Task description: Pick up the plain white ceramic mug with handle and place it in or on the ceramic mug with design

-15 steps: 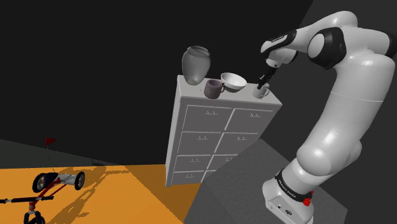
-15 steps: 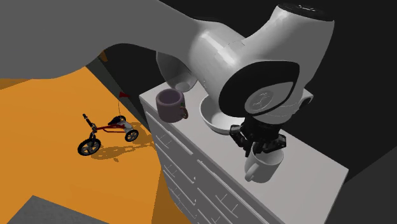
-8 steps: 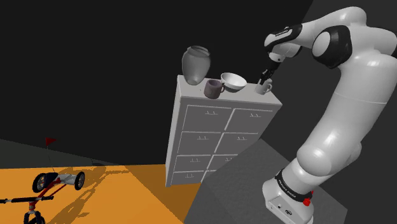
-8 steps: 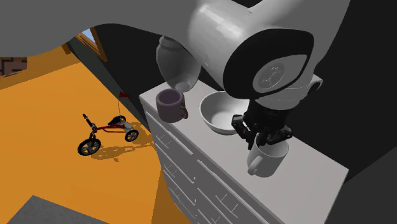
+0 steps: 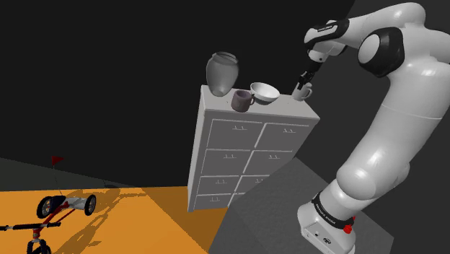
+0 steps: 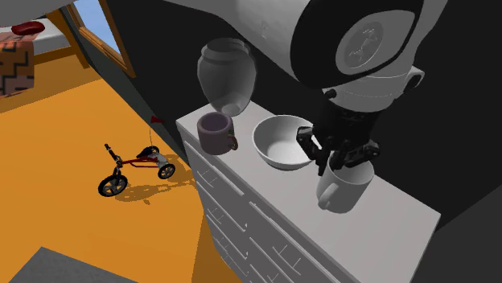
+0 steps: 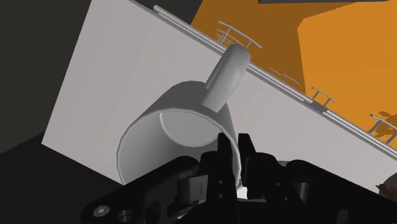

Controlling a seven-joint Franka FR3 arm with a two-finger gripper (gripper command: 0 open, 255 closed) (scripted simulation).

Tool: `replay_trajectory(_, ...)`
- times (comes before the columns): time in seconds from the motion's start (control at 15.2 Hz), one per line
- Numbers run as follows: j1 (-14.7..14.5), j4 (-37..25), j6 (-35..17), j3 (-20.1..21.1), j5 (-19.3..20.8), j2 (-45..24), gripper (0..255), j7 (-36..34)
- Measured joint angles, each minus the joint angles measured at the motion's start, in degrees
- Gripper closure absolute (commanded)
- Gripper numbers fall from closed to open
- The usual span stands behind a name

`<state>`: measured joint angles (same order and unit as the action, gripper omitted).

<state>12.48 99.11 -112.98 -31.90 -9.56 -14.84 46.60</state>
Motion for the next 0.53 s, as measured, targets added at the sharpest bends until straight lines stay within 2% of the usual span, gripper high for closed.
replay_trajectory(0.53,0.1,-4.9,5.7,-0.4,0.8,1.1,255,-0.6)
